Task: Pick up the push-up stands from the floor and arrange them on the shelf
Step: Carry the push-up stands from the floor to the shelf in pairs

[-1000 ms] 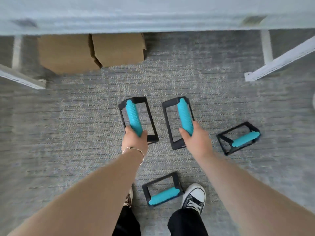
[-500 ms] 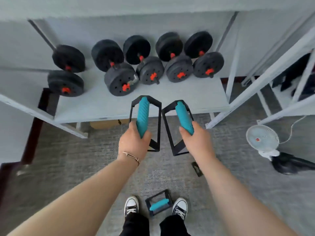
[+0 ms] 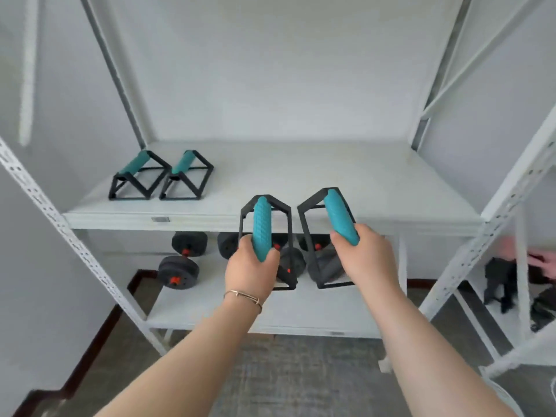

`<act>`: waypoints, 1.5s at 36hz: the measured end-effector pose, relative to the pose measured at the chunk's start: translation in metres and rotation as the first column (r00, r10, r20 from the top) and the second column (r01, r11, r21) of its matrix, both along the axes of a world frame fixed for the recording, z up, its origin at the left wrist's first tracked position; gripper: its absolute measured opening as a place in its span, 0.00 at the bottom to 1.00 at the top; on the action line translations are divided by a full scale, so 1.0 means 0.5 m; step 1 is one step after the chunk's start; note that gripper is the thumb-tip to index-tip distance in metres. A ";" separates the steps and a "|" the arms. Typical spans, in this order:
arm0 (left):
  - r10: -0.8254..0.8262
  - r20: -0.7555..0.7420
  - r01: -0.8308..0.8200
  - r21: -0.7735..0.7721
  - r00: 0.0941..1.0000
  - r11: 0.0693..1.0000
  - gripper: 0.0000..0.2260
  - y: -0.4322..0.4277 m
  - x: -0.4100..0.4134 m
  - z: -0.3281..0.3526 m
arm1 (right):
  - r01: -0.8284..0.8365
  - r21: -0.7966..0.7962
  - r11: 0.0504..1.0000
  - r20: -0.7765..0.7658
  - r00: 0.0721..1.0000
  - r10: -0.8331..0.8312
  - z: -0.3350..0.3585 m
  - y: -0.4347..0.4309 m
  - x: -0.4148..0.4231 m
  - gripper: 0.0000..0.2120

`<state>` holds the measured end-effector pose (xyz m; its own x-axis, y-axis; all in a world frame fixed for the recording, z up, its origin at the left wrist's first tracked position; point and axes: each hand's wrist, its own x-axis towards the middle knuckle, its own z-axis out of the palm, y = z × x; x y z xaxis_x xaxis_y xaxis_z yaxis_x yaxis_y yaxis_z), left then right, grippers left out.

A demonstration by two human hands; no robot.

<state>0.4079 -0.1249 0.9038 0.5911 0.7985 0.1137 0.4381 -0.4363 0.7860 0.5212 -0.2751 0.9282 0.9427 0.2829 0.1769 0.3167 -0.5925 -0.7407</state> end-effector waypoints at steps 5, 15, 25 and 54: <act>0.013 0.018 -0.013 0.029 1.000 0.999 0.10 0.076 0.061 0.069 | 0.015 0.038 0.999 0.007 1.000 -0.015 0.062 0.061 0.059 0.13; -0.034 0.047 0.035 -0.020 0.998 0.999 0.09 0.290 0.232 0.080 | 0.069 -0.023 0.997 -0.004 0.998 -0.069 0.070 0.272 0.229 0.13; -0.100 -0.034 0.094 -0.137 0.994 0.986 0.08 0.459 0.387 0.054 | 0.204 -0.088 0.975 -0.118 0.970 -0.213 0.014 0.438 0.365 0.12; -0.068 -0.315 0.232 0.519 0.947 0.823 0.31 0.280 0.264 -0.040 | 0.023 -0.250 0.968 0.433 0.897 0.091 -0.094 0.245 0.250 0.32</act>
